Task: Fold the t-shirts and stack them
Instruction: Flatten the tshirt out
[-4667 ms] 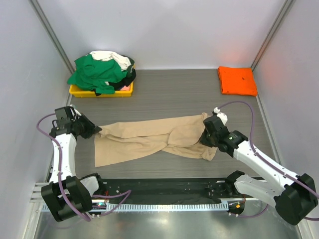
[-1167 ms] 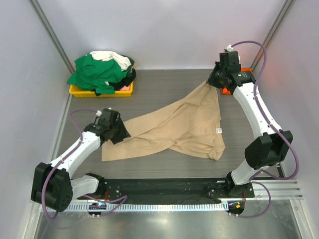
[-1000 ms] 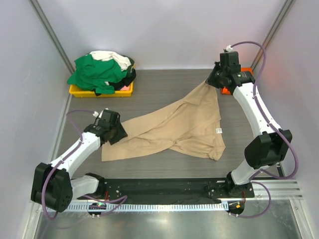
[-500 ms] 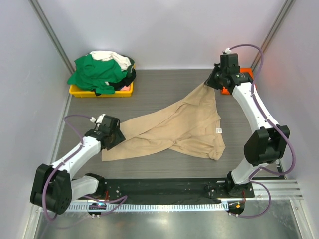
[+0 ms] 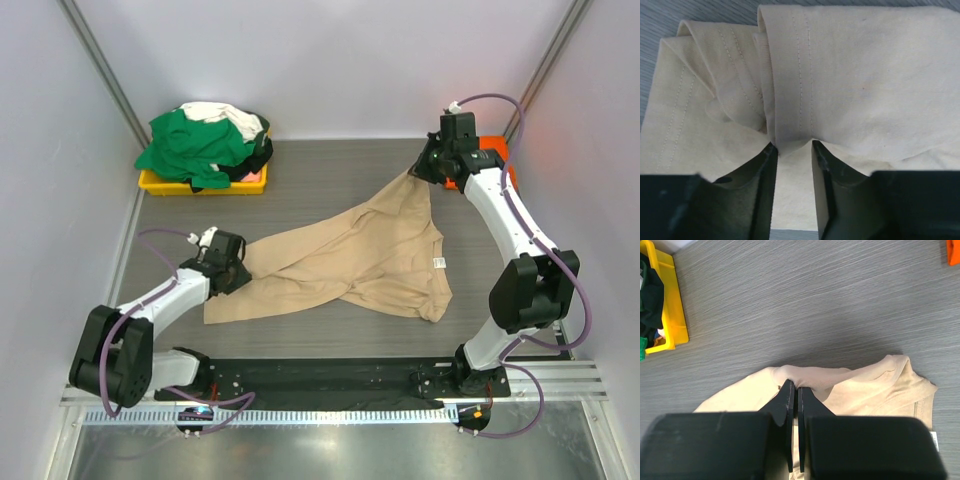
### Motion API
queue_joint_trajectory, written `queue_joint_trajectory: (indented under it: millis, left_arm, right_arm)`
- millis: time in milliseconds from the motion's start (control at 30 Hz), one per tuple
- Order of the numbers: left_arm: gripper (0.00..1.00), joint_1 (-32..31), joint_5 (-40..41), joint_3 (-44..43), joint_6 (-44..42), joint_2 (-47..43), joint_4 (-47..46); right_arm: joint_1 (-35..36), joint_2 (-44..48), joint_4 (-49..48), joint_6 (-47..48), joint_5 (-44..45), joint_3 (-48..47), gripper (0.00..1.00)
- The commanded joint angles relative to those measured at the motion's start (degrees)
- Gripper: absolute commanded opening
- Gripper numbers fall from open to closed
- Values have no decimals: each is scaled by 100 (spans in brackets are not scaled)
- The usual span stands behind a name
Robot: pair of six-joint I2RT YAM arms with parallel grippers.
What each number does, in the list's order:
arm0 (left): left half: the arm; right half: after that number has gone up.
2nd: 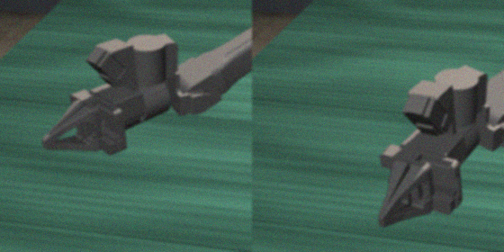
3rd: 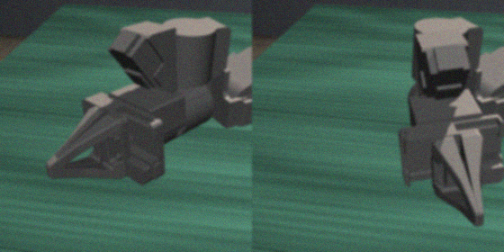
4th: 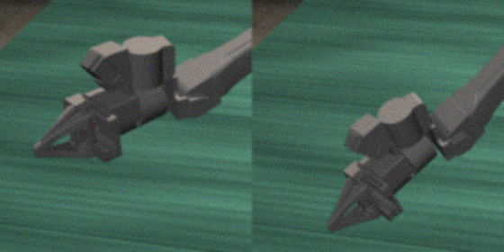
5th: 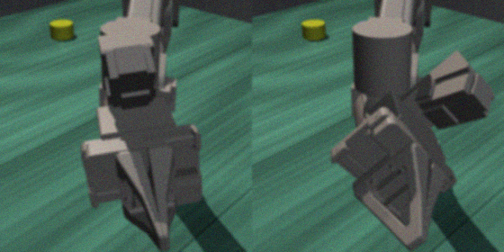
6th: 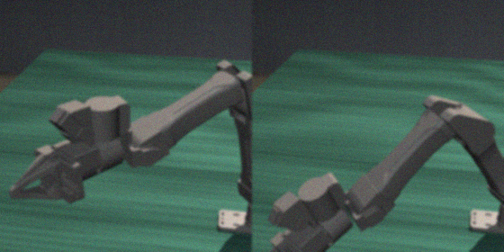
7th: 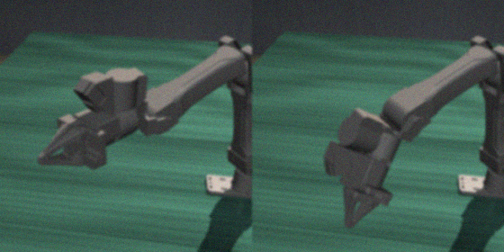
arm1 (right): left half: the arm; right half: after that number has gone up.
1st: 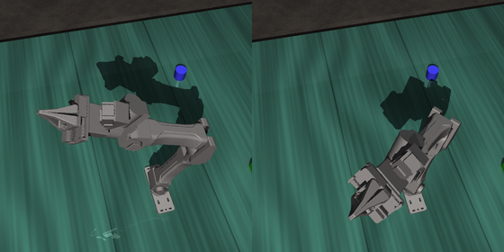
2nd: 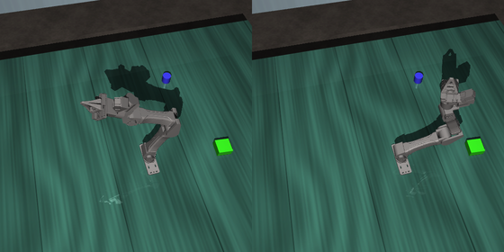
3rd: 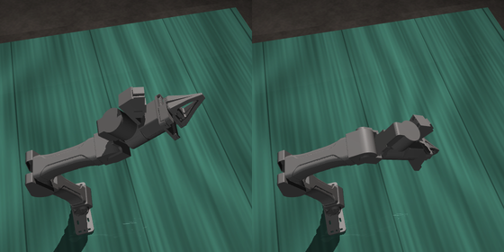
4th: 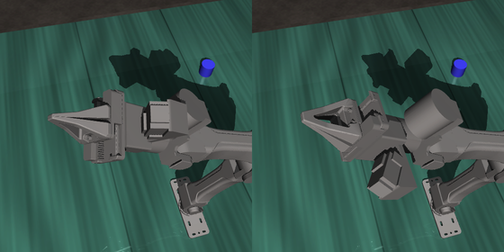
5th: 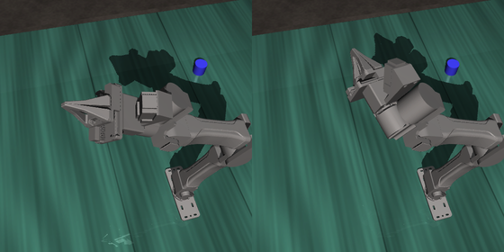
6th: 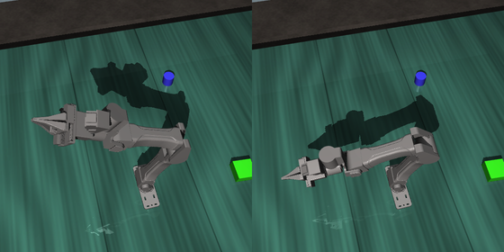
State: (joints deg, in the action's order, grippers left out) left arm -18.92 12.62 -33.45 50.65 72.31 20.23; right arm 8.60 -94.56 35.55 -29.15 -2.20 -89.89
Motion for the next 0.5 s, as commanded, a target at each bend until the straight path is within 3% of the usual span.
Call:
queue_joint_trajectory:
  millis: [0, 200, 467]
  left_arm:
    - [31, -24, 118, -30, 41, 107, -423]
    - [0, -24, -5, -205, 32, 11, -301]
    - [0, -24, -76, -890, 67, -1025, 806]
  right_arm:
    - [-16, 105, -259, 93, -44, 6, 1]
    - [-25, 131, -268, 93, -53, 76, 1]
    - [-16, 491, -250, -21, -246, 287, 1]
